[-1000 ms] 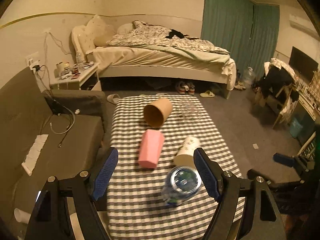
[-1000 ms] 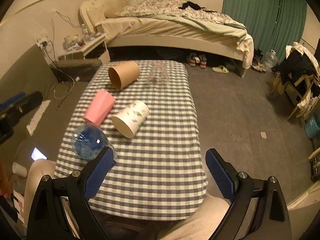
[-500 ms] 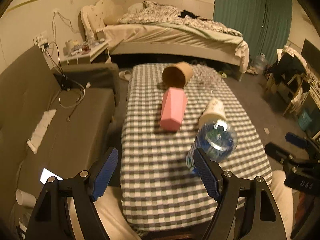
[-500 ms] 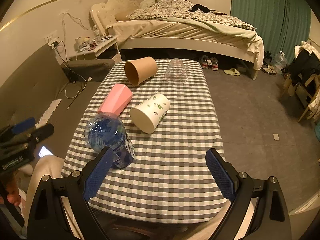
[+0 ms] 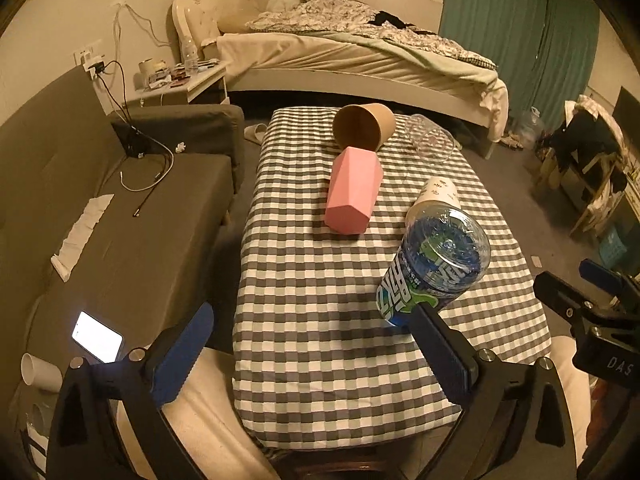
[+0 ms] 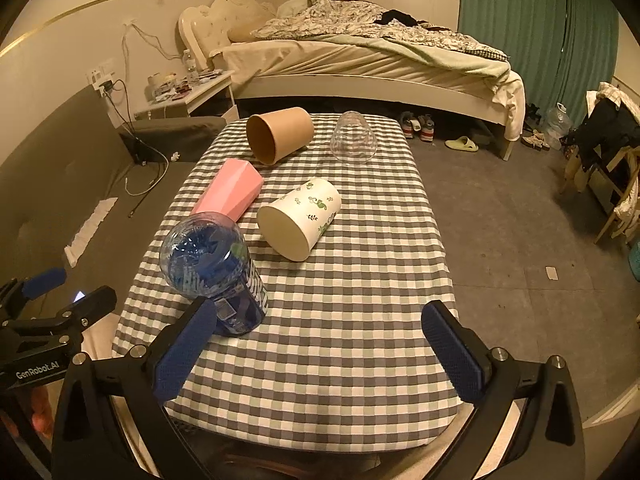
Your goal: Flip cup upside down
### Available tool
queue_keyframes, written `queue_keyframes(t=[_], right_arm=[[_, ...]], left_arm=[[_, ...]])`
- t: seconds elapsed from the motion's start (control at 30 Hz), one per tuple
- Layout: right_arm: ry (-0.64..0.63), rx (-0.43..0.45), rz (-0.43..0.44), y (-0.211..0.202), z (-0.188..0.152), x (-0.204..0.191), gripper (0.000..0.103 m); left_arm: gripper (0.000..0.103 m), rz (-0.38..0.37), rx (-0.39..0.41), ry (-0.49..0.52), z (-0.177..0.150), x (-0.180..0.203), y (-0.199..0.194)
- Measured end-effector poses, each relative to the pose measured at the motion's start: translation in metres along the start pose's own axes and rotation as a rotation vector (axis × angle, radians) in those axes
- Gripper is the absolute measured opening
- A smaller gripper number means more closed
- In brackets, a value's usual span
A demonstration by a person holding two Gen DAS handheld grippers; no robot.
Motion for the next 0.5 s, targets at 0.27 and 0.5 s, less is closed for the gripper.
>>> queue_keyframes(t=[0.27, 0.5], right_arm=[[0.0, -0.004, 0.0, -0.0003, -0.0006, -0.0001, 0.103], [0.0, -0.011, -0.002, -0.0003, -0.0013, -0.0015, 0.103]], left_arm=[[0.102, -0.001, -0.009, -0.004, -0.0017, -0.0013, 0.0008], [0.102, 0.004, -0.011, -0.009, -0.0013, -0.0029, 0.0008]])
Point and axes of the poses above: each gripper's, at about its wrist camera, not at the fingertips, and y roughly the way its jaws point, x to its right, z to its top, the point moved 7 cm from there along y, roughly the way its jaws point, and after that the axes turned 2 degrees about -y, right-handed, at the moved point
